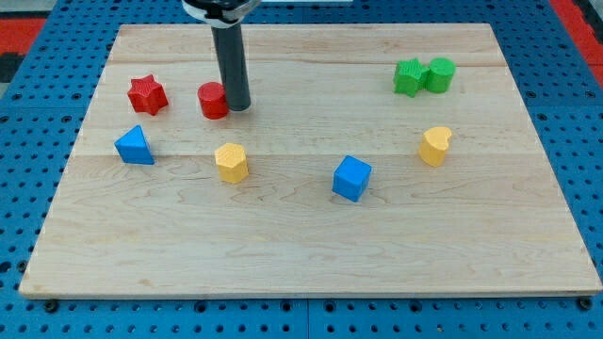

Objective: Push the red circle into the red star

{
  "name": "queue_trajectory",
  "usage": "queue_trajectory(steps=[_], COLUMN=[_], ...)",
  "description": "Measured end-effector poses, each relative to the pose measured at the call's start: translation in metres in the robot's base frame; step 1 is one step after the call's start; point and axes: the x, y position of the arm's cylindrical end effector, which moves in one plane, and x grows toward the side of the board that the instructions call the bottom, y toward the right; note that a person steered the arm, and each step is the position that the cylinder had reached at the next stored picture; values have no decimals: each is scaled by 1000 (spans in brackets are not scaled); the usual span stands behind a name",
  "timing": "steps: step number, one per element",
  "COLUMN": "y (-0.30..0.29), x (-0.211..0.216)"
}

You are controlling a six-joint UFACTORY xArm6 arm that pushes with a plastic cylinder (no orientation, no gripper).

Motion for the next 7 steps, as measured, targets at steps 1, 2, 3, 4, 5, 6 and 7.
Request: queue_trajectory(steps=[1, 2, 3, 4, 5, 6, 7], y=[-19, -36, -53, -59, -59, -59, -59], x=[0, 0, 0, 5, 53, 71, 85])
